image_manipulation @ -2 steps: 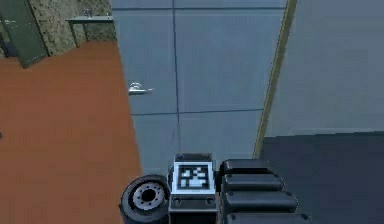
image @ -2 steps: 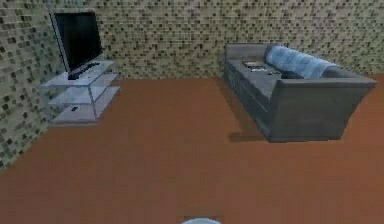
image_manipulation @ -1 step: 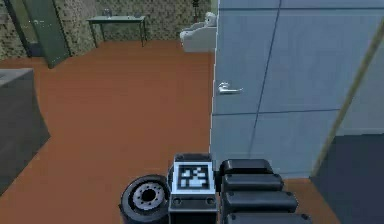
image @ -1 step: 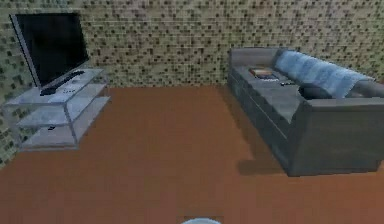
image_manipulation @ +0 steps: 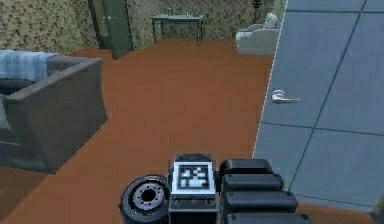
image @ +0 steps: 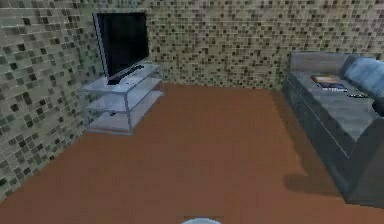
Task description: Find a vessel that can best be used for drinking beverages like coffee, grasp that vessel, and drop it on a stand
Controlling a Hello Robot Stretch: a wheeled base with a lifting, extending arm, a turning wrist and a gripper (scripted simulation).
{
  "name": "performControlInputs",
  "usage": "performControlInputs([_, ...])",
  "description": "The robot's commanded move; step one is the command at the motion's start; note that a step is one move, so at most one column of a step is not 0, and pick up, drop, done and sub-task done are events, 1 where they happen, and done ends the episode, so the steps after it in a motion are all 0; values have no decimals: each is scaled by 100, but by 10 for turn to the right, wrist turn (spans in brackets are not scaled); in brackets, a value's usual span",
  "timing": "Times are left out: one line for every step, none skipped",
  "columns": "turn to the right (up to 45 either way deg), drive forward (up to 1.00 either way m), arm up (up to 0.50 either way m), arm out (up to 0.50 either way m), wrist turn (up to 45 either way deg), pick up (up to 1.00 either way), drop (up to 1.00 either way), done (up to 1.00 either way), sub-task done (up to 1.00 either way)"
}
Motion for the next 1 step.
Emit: performControlInputs([0,100,0,0,0,0,0,0,0])
